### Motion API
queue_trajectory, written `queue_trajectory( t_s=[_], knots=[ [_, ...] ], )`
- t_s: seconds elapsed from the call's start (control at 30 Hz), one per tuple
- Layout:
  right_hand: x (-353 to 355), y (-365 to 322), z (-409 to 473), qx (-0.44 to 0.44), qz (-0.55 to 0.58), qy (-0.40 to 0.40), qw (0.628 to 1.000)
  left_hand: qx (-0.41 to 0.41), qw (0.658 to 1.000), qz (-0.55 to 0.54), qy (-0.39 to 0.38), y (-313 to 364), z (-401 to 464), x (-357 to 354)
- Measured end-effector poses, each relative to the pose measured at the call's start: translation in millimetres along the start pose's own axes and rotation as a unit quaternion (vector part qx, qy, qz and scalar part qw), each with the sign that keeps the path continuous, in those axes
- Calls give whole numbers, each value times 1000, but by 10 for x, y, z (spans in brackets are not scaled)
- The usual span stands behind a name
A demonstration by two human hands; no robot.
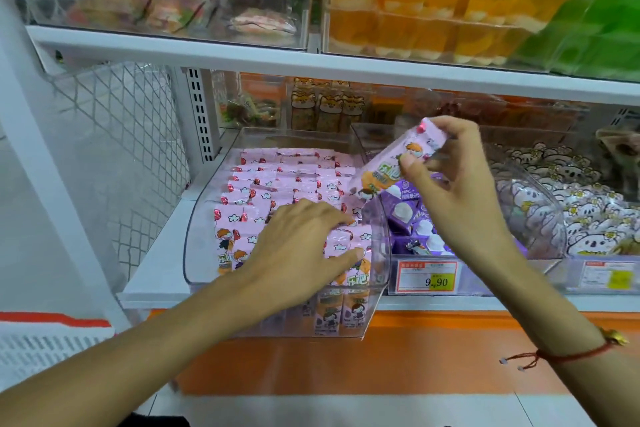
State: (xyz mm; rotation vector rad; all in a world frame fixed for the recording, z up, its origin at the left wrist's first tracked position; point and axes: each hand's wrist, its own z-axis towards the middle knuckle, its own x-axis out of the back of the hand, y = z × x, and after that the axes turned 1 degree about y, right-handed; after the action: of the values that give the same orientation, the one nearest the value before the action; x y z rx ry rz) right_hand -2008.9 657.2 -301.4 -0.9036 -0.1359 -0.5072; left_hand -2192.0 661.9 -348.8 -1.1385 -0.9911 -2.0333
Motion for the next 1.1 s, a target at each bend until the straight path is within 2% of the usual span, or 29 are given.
queue_trajectory(
  t_s=[0.07, 0.17, 0.33, 0.43, 0.57, 0.67, 0.83, 0.93, 1.03, 1.1],
  knots=[
    [-51, -21, -30, 29, -65, -34, 997, -8, 1000, 17, -3, -3, -2, 10],
    [-68, -58, -45, 77, -168, -88, 979, 5, 1000, -13, 12, -20, -39, 44],
    [-15, -130, 15, 95, -241, -153, 954, 18, 999, -22, 35, -8, -61, 44],
    [-83, -124, 11, 99, -336, -213, 912, 25, 998, -28, 45, 4, -53, 26],
    [-206, -53, -7, 76, -429, -243, 867, 34, 997, -42, 47, 5, -54, 1],
    [-190, 3, -41, 36, -394, -252, 883, 38, 995, -73, 48, 10, -49, -6],
    [-105, 28, -170, 16, -291, -200, 936, 53, 988, -141, 45, 6, -6, -22],
    [-68, -25, -167, -2, -219, -164, 962, 48, 976, -191, 90, 71, 37, 34],
    [-56, -133, -162, -89, -55, -183, 978, 45, 936, -309, 164, 171, 67, 198],
    [-67, -184, -166, -101, 17, -197, 975, 34, 907, -367, 203, 212, 72, 319]
  ],
)
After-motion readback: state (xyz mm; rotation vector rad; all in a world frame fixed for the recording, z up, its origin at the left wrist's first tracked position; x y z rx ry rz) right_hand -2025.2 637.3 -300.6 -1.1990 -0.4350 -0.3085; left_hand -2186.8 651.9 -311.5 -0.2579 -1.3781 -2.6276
